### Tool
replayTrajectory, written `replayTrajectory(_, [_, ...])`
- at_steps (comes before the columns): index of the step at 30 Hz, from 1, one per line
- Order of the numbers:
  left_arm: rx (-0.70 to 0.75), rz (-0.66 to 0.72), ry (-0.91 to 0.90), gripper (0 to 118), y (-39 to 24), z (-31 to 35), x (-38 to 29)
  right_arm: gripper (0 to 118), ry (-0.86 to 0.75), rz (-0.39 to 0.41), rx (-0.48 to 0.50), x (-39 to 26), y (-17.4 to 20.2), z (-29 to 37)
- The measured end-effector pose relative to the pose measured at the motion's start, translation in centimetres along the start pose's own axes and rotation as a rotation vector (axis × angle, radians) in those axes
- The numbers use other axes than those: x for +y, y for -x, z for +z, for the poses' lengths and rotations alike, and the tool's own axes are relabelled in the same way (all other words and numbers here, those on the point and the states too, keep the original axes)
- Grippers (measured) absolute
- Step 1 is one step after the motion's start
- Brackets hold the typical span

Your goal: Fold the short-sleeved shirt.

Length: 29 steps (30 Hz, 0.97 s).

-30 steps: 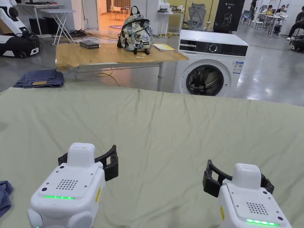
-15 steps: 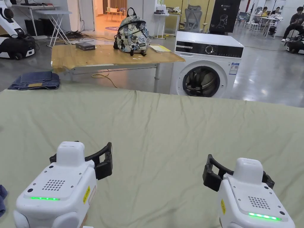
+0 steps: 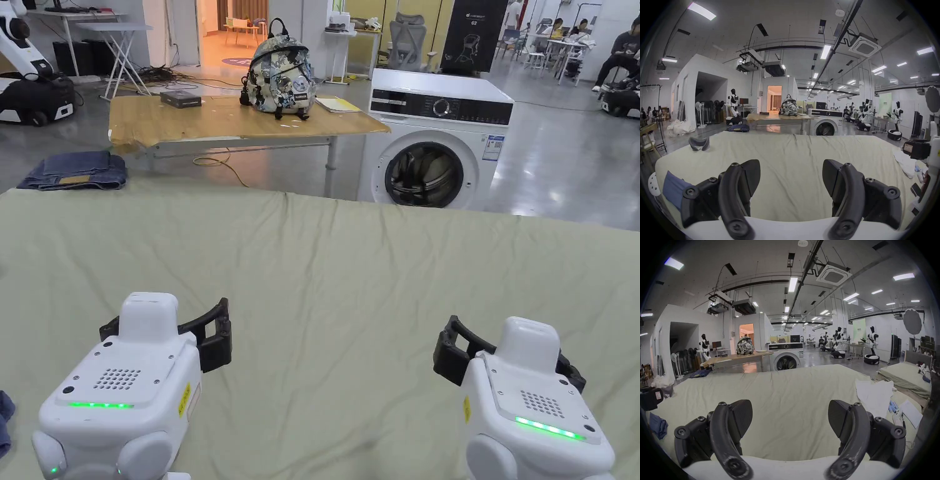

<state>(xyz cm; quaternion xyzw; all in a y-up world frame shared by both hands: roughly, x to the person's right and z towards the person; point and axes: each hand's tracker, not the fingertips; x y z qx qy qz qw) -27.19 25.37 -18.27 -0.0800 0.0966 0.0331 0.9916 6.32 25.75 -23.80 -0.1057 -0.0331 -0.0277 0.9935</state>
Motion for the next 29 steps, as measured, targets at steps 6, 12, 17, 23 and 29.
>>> replayTrajectory(6, [-0.017,0.024,-0.065,80,0.3,0.2,-0.7,98,0.049,-0.091,0.079,0.7,-0.3,0.2])
replayTrajectory(12, [0.002,-0.022,-0.051,80,0.2,0.1,-0.6,98,0.078,-0.073,0.020,1.1,0.1,-0.1])
replayTrajectory(17, [0.004,-0.025,-0.048,80,0.2,0.1,-0.5,98,0.106,-0.057,-0.004,0.9,0.4,-0.8])
replayTrajectory(23, [-0.010,-0.041,-0.042,80,0.0,0.1,-0.6,98,0.150,-0.018,-0.026,-0.1,0.6,-1.6])
replayTrajectory(29, [-0.013,-0.065,-0.034,80,0.0,0.1,-0.9,98,0.166,-0.069,0.000,-0.2,0.1,-1.9])
